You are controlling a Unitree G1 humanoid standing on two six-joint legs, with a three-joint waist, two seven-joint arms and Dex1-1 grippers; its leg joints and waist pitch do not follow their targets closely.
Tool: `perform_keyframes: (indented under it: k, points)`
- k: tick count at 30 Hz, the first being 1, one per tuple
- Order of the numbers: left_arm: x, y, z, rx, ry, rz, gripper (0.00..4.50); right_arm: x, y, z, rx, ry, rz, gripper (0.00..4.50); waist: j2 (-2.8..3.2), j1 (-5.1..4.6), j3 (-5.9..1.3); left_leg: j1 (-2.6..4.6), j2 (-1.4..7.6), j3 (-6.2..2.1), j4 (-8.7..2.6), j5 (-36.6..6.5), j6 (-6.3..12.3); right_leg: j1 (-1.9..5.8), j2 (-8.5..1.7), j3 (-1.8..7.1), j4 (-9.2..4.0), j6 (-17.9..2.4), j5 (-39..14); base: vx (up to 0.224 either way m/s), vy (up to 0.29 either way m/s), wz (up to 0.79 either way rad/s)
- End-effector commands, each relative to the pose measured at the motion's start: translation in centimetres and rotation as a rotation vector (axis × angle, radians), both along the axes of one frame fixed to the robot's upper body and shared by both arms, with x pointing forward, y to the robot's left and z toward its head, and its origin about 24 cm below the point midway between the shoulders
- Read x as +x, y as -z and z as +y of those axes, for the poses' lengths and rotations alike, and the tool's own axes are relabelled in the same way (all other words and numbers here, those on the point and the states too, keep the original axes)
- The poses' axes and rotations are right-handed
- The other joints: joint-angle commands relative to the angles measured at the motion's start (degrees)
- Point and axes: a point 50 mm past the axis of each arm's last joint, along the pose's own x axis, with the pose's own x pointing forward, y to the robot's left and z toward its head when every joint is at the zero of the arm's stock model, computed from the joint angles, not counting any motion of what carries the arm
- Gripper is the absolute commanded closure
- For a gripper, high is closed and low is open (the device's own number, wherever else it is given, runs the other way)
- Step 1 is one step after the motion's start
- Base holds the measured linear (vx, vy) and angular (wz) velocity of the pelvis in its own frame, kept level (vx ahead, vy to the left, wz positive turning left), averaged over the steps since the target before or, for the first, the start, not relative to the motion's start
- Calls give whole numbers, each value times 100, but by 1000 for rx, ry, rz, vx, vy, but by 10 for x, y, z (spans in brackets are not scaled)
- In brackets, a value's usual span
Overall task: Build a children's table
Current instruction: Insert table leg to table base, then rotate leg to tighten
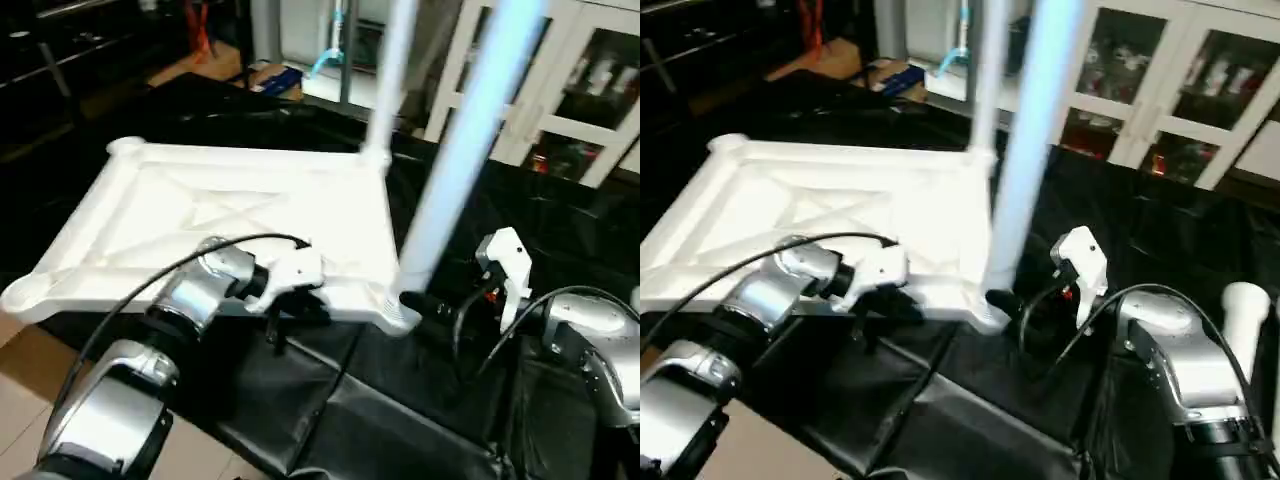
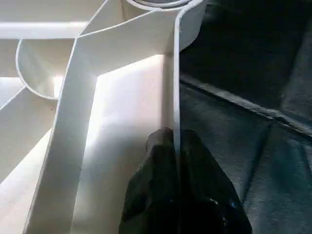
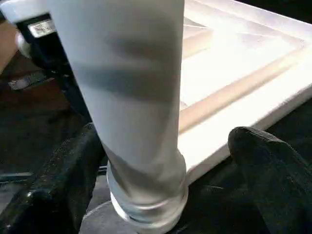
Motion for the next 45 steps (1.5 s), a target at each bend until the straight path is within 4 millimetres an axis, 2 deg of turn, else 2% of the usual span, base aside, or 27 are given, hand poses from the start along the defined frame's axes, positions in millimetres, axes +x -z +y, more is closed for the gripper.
perform_keyframes:
  k: [1, 4, 13, 24, 33, 34, 35, 40, 45]
  points:
    - [-3, -10, -14, -51, 72, -30, 450, 1, -14, -5, 6, -17, -42, 6, -48, -20, -304, 133, 359, -112, -336, -883, 616, 258, -302, 188, -257, -1675, -326, 0, 0, 0]
    - [-3, -11, -14, -53, 75, -30, 450, -1, -17, -5, -6, -42, -54, 6, -52, -16, -301, 125, 354, -119, -338, -956, 574, 261, -308, 185, -271, -1607, -511, 0, 0, 0]
    - [-7, -12, -15, -55, 97, -31, 450, -2, -19, -2, -5, -150, -15, 6, -48, -6, -321, 120, 359, -122, -308, -806, 638, 266, -302, 176, -227, -1670, -287, 0, 0, 0]
    - [-8, -13, -14, -50, 96, -31, 450, 0, -15, -1, -36, -193, 11, 98, -66, 7, -325, 115, 354, -122, -292, -823, 620, 267, -305, 174, -217, -1669, -339, 0, 0, 0]
    - [-8, -12, -12, -40, 93, -28, 450, 2, -14, -2, -57, -219, 19, 177, -88, 16, -337, 95, 347, -118, -260, -707, 703, 266, -299, 170, -188, -1676, -265, 0, 0, 0]
    - [-8, -12, -12, -39, 93, -27, 450, 3, -14, -2, -58, -219, 18, 199, -80, 19, -339, 95, 347, -119, -256, -697, 707, 262, -303, 171, -185, -1681, -259, 0, 0, 0]
    - [-9, -12, -12, -38, 93, -27, 450, 3, -14, -1, -57, -223, 18, 199, -79, 16, -339, 88, 346, -121, -253, -696, 708, 261, -299, 169, -181, -1682, -261, 0, 0, 0]
    - [-9, -12, -11, -35, 94, -26, 450, 3, -12, 1, -55, -235, 21, 237, -77, 1, -321, 87, 347, -127, -263, -946, 605, 244, -304, 171, -214, -1629, -582, 0, 0, 0]
    - [-8, -12, -11, -31, 94, -28, 450, 2, -10, 2, -50, -241, 23, 259, -68, -15, -326, 86, 340, -133, -262, -959, 565, 244, -297, 173, -215, -1605, -583, 0, 0, 0]
